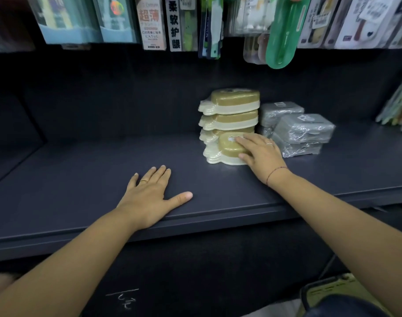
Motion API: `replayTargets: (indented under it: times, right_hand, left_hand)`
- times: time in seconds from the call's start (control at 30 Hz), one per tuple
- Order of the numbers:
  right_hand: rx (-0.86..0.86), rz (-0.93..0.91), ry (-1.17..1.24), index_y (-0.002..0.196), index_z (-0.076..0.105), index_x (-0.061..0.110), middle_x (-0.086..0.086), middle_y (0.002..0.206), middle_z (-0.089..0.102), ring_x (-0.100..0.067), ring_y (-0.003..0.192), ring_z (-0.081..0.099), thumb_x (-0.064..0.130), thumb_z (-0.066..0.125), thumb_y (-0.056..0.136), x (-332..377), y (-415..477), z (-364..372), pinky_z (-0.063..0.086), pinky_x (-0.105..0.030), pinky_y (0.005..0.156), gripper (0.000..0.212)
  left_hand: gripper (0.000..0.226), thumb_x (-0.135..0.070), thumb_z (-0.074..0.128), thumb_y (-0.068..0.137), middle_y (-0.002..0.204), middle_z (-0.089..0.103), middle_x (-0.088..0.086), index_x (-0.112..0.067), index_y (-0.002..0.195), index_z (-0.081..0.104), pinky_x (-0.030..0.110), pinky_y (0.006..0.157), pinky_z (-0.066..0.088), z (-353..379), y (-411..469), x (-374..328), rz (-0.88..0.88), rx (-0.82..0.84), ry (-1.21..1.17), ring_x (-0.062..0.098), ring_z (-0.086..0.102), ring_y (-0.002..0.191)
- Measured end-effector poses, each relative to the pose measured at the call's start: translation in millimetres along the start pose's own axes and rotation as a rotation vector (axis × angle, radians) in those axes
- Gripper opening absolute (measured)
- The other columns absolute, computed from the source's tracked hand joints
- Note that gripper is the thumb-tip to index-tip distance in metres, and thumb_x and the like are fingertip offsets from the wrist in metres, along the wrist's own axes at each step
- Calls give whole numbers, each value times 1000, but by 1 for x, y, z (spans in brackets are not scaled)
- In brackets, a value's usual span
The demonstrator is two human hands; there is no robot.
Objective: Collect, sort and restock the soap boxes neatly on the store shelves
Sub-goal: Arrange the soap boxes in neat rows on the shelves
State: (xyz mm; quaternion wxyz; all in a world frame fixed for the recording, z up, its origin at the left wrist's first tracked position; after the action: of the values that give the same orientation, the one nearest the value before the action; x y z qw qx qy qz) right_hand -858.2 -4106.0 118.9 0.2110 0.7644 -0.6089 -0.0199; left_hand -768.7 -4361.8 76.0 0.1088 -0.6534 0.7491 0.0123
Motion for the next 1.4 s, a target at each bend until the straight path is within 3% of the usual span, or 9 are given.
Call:
replayTargets:
  times: [0.2, 0.33, 0.47, 0.6, 0.7, 0.83, 0.97, 1.13, 1.4]
  right_hand:
    - [60, -5, 2, 150, 29, 29, 2, 159, 22, -19, 148, 9, 23, 40, 103, 4, -5, 4, -2, -38, 120, 49]
    - [73, 9, 37, 153, 21, 24, -8, 162, 12, -25, 149, 5, 35, 39, 102, 35, -22, 3, 1, -39, 120, 55]
    - [127, -283, 321, 151, 27, 22, -6, 156, 25, -23, 145, 19, 47, 43, 99, 148, -86, -5, 14, -32, 117, 61]
    - [393, -663, 441, 135, 51, 17, 0, 136, 49, -13, 128, 42, 56, 39, 89, 268, -188, 29, 25, -20, 109, 61]
    - [688, -723, 418, 132, 53, 19, 3, 136, 46, -12, 126, 41, 53, 48, 90, 318, -258, 107, 24, -15, 104, 55]
    - [926, -566, 294, 147, 33, 21, 2, 150, 30, -20, 137, 31, 50, 64, 86, 341, -316, 230, 25, -24, 110, 74]
    - [989, -248, 286, 153, 18, 23, -4, 156, 21, -25, 143, 23, 54, 72, 78, 348, -339, 306, 25, -33, 113, 97]
    - [948, -95, 182, 153, 11, 29, -5, 159, 13, -26, 145, 13, 56, 78, 70, 341, -353, 355, 23, -41, 114, 110]
    - [963, 35, 265, 153, 15, 29, -8, 151, 19, -34, 133, 31, 44, 85, 63, 325, -367, 388, 35, -43, 110, 115]
  left_hand:
    - [113, -87, 5, 64, 164, -3, -10, -23, 157, 4, 38, 122, -6, -4, -5, 0, 4, -37, -34, 7, -6, 149]
    - [96, -79, 16, 79, 163, 8, -9, -23, 156, 13, 33, 122, -3, -8, -37, 10, 44, -84, -139, 6, 1, 149]
    - [84, -77, 25, 87, 156, 33, -6, -23, 151, 32, 28, 120, 13, -8, -131, 52, 151, -267, -202, 6, 22, 144]
    - [51, -53, 40, 98, 113, 64, 3, -11, 118, 63, 26, 93, 39, 10, -259, 116, 202, -514, -106, 18, 54, 105]
    - [47, -53, 41, 99, 97, 62, 0, -14, 104, 66, 26, 76, 42, 76, -330, 172, 120, -291, -47, 18, 57, 88]
    - [67, -75, 40, 84, 124, 59, 0, -24, 126, 52, 26, 88, 51, 178, -372, 254, -46, 142, 106, 19, 62, 108]
    - [104, -81, 40, 73, 161, 13, 0, -22, 155, 13, 32, 119, 13, 237, -386, 315, -239, 438, 148, 20, 15, 147]
    - [117, -76, 59, 75, 164, -2, 3, -19, 156, -2, 38, 121, 0, 272, -386, 335, -259, 516, 206, 22, 2, 150]
    - [114, -78, 59, 72, 159, 16, 0, -23, 156, 4, 38, 112, 18, 277, -372, 346, -241, 395, 286, 23, 22, 140]
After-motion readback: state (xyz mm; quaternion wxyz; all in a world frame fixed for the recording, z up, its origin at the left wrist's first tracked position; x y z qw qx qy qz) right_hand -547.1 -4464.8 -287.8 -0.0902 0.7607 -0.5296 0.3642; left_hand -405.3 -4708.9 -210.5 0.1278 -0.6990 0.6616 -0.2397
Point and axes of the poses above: each hand's wrist, its own y-axis towards the middle knuckle, its own z-axis out of the palm, x = y × z, the point moved 8 cm from there along y, towards the middle knuckle
